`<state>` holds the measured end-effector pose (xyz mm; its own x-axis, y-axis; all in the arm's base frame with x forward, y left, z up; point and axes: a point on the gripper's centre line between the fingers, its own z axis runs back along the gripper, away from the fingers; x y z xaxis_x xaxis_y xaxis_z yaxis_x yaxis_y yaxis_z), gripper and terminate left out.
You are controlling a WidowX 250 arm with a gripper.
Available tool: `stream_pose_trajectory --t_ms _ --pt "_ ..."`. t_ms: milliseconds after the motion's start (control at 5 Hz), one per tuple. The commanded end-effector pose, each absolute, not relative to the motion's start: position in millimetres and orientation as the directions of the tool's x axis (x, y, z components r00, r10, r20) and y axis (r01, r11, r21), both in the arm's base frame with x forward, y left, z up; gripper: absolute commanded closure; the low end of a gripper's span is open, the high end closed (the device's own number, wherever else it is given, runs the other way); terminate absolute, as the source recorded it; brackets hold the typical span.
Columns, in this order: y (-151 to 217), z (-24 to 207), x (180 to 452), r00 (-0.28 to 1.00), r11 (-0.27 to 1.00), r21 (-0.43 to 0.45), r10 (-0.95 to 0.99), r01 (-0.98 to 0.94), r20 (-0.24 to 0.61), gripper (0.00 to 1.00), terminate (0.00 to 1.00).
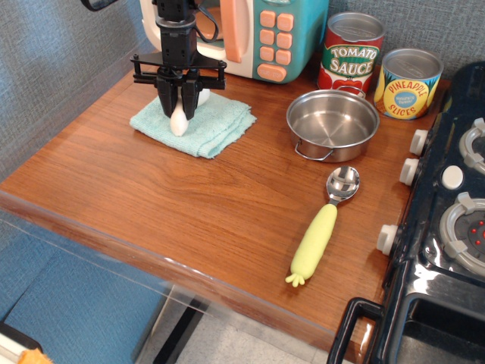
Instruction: Move mushroom and place ti next to the spoon.
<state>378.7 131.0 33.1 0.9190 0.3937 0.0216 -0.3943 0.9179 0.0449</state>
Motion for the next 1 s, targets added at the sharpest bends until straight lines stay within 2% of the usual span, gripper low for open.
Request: stream_pose_trajectory --t_ms 0,400,600,800 --pt "61.6 119.0 335.6 0.950 0.968 0.050 0.230 -0.245 0.213 1.00 0.00" --pt "-9.6 71.0 277.0 0.996 1.000 0.027 0.014 -0.016 0.084 1.00 0.00" --pt "-22.4 63.4 263.2 0.996 0.999 0.012 -0.036 0.035 0.082 1.00 0.00" --pt "-28.8 70.0 262.0 0.989 0.997 0.018 -0.079 0.077 0.121 0.00 0.00"
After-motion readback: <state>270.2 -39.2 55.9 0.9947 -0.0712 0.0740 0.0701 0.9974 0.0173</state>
